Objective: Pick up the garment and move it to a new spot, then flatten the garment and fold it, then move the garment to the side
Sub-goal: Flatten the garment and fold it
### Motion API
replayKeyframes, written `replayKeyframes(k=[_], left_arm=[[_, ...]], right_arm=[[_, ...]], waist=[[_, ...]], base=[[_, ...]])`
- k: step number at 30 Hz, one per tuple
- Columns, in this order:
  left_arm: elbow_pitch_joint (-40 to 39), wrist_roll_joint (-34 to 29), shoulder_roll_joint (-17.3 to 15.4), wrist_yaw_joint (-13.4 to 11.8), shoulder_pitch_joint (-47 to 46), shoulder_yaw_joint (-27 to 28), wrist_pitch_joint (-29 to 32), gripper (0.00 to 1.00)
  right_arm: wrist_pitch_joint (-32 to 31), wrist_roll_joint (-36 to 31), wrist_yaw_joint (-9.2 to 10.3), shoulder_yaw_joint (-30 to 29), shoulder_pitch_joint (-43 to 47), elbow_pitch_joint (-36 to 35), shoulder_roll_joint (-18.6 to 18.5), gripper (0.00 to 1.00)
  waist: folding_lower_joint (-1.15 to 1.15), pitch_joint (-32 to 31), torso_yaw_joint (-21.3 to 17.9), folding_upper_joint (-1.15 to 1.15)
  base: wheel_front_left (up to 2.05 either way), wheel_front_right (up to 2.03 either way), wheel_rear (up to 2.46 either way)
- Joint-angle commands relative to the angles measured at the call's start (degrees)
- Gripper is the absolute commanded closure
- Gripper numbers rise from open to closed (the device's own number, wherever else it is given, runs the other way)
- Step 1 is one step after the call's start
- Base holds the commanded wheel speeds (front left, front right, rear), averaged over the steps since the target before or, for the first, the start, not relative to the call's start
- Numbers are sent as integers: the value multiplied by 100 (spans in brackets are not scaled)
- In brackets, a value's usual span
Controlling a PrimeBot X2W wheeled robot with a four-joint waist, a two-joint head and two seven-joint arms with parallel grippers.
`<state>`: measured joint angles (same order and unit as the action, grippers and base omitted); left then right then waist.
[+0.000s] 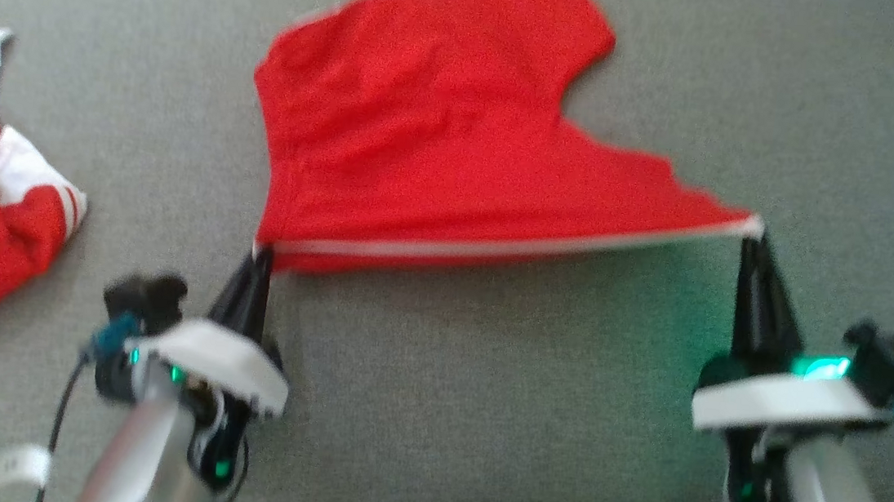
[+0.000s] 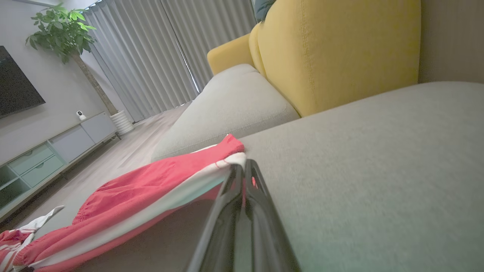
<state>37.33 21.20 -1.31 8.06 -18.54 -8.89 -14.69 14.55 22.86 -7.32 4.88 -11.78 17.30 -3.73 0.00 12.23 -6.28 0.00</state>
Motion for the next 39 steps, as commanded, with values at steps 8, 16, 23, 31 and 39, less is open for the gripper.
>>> replayKeyframes(k=[8, 16, 23, 31, 39], left_arm=[[-389, 262, -159, -58, 878, 469, -30, 100], [-860, 325, -158, -59, 1652, 484, -30, 100], [-1289, 341, -157, -58, 1505, 426, -30, 100], [-1394, 484, -157, -58, 498, 300, -30, 100], [-1030, 538, -157, -162, -712, 15, -30, 100]], right_arm=[[-2, 165, -17, 274, 828, -262, -43, 100], [-137, 254, -17, 344, 1364, -500, -128, 100], [-251, 203, -17, 57, 1171, -894, -126, 100], [-584, -114, -17, 228, -332, -604, -47, 100], [-665, -628, -17, 302, -2141, 489, -33, 100]], waist=[[0, -689, -74, 0], [0, -939, -50, 0], [0, -679, 125, 0], [0, 5, 383, 0], [0, 710, 815, 0]], base=[[0, 0, 0], [0, 0, 0], [0, 0, 0], [0, 0, 0], [0, 0, 0]])
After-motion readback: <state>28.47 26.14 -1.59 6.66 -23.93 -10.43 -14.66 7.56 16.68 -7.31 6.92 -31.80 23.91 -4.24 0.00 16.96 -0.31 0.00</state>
